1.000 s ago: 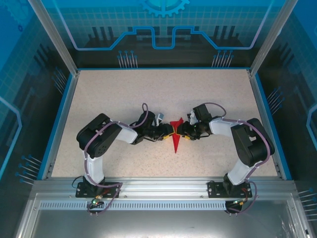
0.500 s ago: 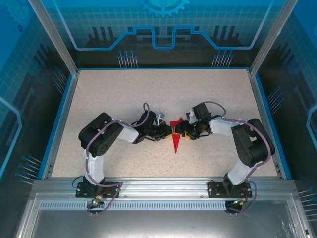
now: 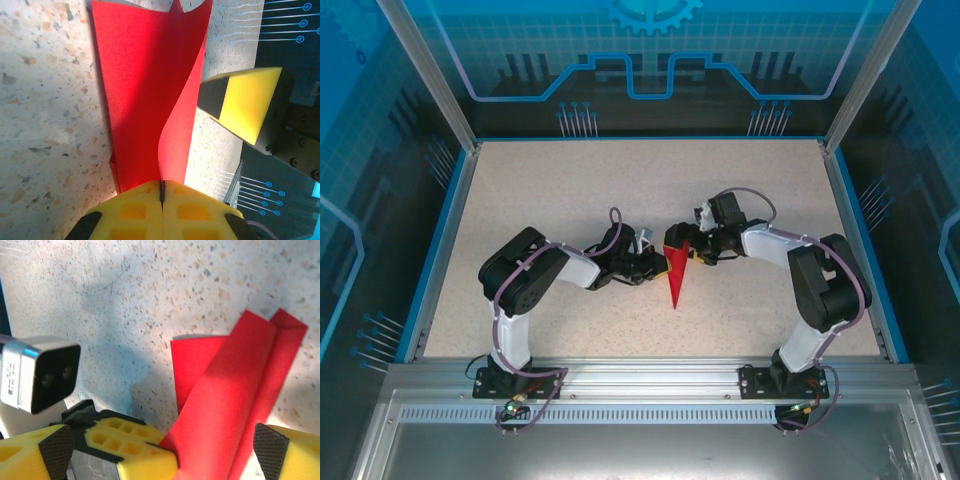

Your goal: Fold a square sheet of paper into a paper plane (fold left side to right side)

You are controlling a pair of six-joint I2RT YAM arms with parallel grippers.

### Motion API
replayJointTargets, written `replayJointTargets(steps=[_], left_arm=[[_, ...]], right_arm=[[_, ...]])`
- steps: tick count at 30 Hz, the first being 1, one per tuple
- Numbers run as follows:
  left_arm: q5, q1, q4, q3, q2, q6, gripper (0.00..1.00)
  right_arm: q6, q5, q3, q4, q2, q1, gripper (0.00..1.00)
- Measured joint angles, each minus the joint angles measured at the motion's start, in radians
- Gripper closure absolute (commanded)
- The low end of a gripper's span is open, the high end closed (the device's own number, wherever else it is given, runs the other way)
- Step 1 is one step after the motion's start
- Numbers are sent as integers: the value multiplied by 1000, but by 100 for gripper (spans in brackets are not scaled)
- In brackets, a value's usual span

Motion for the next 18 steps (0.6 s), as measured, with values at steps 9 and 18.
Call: replayJointTargets(steps=[9, 18], left_arm=[[0, 0, -2, 0, 0, 0, 97], [-1, 0, -18, 0, 0, 8, 97]], right_arm=[[-1, 18, 60, -31, 65, 0, 3], [-5, 24, 83, -52, 98, -1, 3]])
